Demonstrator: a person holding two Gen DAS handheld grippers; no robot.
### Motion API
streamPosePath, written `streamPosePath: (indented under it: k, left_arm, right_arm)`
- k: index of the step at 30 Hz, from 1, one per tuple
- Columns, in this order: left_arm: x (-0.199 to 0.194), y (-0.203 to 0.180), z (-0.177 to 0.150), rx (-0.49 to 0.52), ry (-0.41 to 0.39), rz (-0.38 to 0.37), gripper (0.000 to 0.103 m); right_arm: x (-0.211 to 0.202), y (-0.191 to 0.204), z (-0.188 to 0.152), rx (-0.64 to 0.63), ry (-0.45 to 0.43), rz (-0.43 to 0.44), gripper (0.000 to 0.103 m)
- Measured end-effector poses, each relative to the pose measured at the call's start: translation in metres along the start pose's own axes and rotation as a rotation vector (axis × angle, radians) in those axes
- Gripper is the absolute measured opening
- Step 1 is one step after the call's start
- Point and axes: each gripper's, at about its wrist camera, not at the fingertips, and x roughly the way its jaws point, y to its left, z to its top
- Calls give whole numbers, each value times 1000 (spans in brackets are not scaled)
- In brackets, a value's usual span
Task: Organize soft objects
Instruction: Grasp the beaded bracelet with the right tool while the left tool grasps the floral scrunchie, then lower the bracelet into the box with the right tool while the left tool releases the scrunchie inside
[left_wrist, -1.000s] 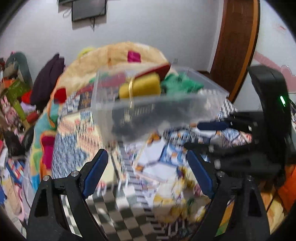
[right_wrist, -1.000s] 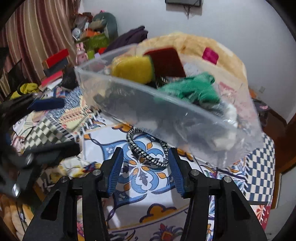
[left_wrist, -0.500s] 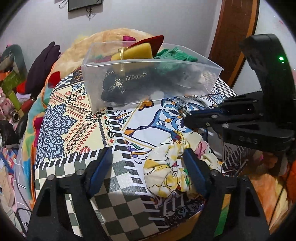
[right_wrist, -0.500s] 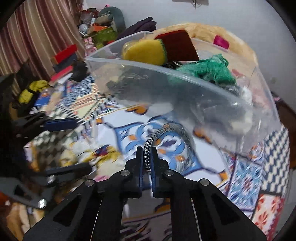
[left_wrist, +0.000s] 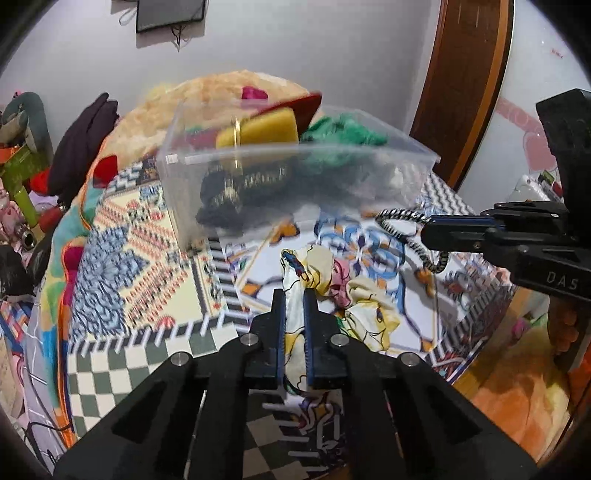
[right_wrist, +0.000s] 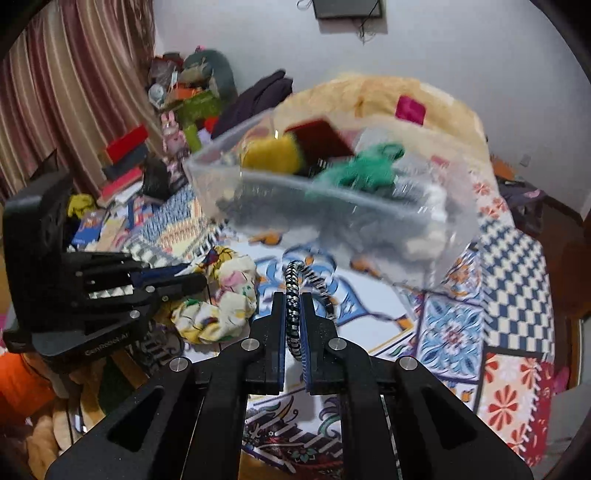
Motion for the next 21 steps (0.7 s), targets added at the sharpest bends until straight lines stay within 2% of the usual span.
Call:
streamPosePath:
  k: [13,21]
  left_arm:
    - [-52,5,74,-30,-264,10,7]
    - [-41,0,110,-32,-326,44,7]
  right_arm:
    - [-51,-8,38,-7,-223,-92,6]
    - [-48,-14,66,-11,-294,-203,6]
